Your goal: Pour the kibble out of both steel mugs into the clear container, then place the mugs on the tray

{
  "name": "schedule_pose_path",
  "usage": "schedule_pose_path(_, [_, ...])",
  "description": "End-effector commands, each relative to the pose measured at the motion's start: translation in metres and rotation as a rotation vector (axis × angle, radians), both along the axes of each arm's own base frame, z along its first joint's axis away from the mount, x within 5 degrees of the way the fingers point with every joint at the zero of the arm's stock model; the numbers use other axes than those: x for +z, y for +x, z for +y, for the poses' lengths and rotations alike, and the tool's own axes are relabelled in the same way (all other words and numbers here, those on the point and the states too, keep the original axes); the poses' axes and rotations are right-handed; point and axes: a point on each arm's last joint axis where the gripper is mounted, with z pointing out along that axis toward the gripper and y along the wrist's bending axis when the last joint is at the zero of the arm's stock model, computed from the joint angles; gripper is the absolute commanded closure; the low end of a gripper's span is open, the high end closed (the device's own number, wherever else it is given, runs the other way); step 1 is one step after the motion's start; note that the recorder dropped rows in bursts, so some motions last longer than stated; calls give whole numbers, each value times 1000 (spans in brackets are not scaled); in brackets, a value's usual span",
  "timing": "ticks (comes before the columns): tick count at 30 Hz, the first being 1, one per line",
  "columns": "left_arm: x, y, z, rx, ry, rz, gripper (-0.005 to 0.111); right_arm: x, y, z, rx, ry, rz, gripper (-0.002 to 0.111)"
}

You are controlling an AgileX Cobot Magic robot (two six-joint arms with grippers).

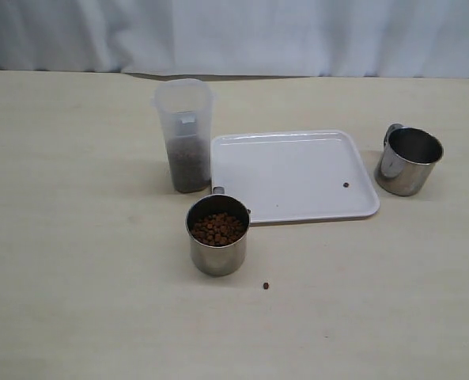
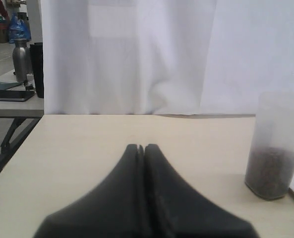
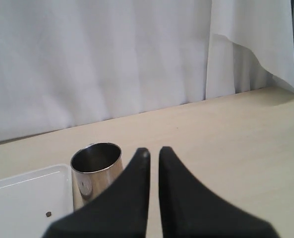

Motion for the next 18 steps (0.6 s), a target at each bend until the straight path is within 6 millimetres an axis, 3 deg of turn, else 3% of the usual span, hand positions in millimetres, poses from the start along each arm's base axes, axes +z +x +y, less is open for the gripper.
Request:
schedule_pose_path(1, [0, 0, 0, 2, -8, -10, 107, 1, 0, 0, 5, -18, -18, 103])
schedule_pose_path(18, [0, 0, 0, 2, -8, -10, 107, 0, 0, 0, 5, -43, -1, 103])
